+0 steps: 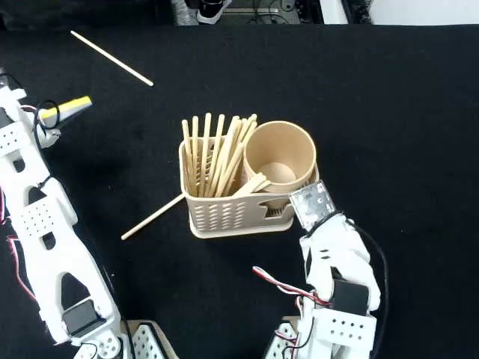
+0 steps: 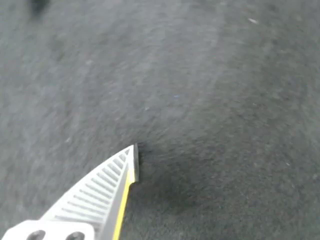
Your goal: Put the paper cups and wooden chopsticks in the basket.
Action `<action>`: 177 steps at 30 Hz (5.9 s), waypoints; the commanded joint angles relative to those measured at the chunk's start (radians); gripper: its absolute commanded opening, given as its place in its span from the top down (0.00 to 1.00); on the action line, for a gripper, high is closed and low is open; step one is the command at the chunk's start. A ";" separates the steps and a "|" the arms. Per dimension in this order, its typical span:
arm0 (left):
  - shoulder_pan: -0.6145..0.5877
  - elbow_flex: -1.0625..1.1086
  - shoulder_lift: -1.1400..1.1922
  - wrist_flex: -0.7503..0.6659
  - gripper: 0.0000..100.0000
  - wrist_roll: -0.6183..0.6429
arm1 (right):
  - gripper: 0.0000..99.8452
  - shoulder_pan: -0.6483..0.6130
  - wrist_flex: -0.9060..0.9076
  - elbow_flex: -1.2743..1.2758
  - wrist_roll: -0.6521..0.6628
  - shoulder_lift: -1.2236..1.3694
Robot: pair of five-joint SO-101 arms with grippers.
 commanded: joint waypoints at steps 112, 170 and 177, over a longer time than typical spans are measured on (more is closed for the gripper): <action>0.430 0.021 0.351 -2.302 0.38 -0.993 | 0.99 -0.002 0.032 -0.002 0.008 -0.048; 0.314 0.263 0.153 -1.666 0.54 0.043 | 0.99 -0.002 0.032 -0.002 0.008 -0.048; 0.348 0.254 0.183 -1.438 0.54 0.043 | 0.99 -0.002 0.032 -0.002 0.008 -0.048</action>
